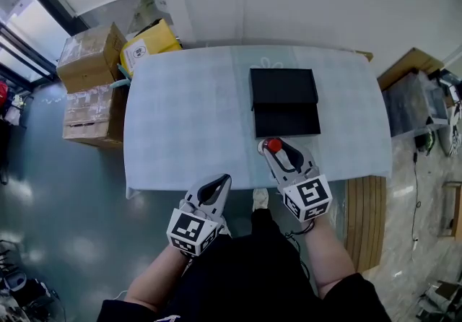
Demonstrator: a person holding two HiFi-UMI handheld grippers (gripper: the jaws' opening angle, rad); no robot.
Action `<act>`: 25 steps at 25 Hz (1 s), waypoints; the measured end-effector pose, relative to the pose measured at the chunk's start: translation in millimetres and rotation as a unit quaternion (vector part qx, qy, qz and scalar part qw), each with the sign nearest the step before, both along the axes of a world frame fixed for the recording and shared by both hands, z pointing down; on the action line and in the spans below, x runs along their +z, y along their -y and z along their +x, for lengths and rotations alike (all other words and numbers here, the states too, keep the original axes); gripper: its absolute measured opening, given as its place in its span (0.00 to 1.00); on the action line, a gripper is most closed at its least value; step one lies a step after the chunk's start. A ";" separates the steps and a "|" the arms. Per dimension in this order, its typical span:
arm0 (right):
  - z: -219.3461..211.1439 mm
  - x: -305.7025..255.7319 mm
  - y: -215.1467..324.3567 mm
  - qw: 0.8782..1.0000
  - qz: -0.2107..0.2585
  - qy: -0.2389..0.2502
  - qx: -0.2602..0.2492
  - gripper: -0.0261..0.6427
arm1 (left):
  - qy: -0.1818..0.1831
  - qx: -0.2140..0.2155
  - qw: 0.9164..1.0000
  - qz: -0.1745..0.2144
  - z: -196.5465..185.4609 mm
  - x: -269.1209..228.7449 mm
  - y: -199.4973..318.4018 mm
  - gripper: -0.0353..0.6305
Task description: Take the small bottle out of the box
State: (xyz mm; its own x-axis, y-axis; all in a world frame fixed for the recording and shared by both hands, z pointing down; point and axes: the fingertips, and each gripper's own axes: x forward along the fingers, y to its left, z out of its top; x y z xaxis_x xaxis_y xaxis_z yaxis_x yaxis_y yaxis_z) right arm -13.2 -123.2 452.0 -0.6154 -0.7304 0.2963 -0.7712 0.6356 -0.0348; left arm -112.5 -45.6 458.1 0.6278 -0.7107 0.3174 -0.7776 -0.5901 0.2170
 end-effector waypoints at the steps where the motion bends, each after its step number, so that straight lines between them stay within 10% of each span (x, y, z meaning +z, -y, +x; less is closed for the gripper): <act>1: -2.1 -1.7 -6.3 1.000 0.001 0.001 0.003 0.28 | 0.000 0.003 1.000 0.002 -2.4 -1.3 -4.3 0.10; 25: -18.1 -13.4 -157.0 0.997 -0.006 0.003 0.082 0.28 | -0.004 0.105 0.994 0.031 -12.8 -25.4 -88.3 0.10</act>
